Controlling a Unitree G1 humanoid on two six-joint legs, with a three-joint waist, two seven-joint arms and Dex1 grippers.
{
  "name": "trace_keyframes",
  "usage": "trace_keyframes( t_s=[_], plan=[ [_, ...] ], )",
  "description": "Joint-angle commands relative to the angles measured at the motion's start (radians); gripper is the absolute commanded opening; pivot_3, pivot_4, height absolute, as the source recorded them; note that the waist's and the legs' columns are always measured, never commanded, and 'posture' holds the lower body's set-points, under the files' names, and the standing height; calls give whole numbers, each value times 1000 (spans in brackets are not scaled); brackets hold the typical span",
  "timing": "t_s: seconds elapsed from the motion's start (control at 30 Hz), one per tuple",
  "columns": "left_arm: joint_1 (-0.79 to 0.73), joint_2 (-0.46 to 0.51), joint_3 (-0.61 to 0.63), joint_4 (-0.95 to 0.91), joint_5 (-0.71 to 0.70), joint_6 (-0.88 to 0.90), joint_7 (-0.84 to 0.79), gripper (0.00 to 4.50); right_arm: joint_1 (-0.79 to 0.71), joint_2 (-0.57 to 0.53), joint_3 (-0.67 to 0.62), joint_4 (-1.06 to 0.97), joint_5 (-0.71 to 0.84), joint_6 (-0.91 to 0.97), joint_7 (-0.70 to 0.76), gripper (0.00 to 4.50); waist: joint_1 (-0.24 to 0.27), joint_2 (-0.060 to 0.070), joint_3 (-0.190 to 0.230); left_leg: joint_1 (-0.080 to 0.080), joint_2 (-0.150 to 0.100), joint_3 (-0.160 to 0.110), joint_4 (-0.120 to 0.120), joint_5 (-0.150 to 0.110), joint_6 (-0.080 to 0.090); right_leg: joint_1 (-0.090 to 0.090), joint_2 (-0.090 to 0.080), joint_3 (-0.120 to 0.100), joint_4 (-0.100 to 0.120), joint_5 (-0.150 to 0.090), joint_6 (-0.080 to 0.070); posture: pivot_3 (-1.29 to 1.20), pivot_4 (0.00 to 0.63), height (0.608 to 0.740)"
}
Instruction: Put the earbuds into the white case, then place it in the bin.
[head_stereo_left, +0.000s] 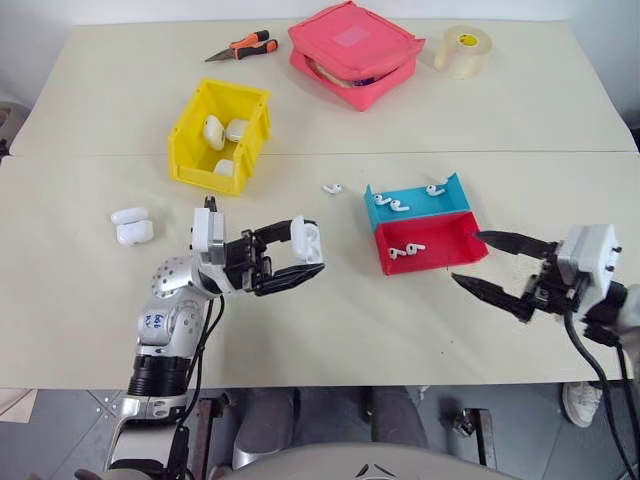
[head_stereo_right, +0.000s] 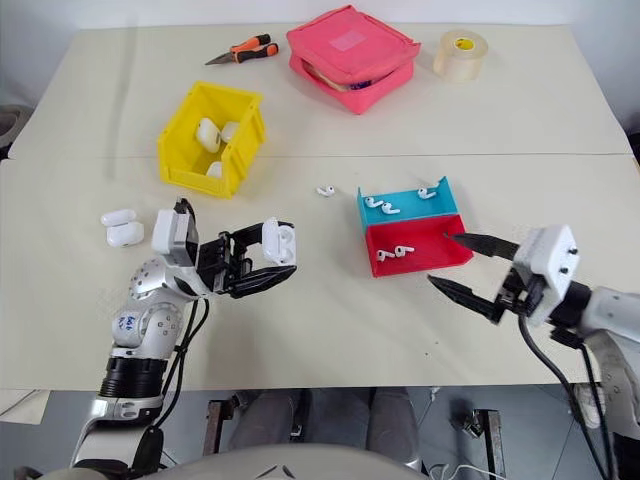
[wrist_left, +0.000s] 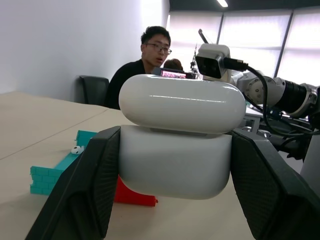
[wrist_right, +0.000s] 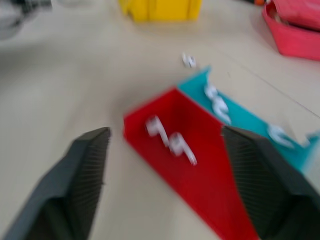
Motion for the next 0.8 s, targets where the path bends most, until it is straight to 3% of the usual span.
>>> trace_keyframes(
  t_s=[0.03,0.23,0.37,0.5,0.63,0.8],
  plan=[
    [5,-14,0,-45,-28,-7,5,2866,33,-24,-58,82,-46,-114,71,4459,-1,0,0,0,0,0,0,0,0,1,0,0,0,0,0,0,150,740],
    [4,-53,-24,-43,-12,-23,17,2866,1,-58,-41,140,-65,-144,93,4459,-2,0,0,1,0,0,0,0,0,1,0,0,0,0,0,0,150,740],
    [1,-71,-41,-39,-2,-33,26,2866,-132,-127,70,69,-38,61,51,4459,-10,1,-1,2,1,0,0,0,0,1,0,0,0,0,0,0,150,740],
    [-11,-91,-57,-18,8,-49,28,2866,-353,-246,291,49,-103,268,67,4459,-4,1,-1,1,1,-1,0,0,-1,1,0,-1,-1,0,0,0,150,740],
    [-21,-109,-72,5,15,-66,22,2866,-587,-274,502,86,-188,375,129,4459,0,1,-1,0,1,-1,1,0,-1,1,0,-2,-2,1,0,0,150,740],
    [-21,-129,-90,18,27,-83,25,2866,-797,-241,723,155,-348,365,201,4459,-1,1,-1,-2,0,-2,0,0,0,-1,-1,-2,-3,1,0,0,150,740]
  ],
)
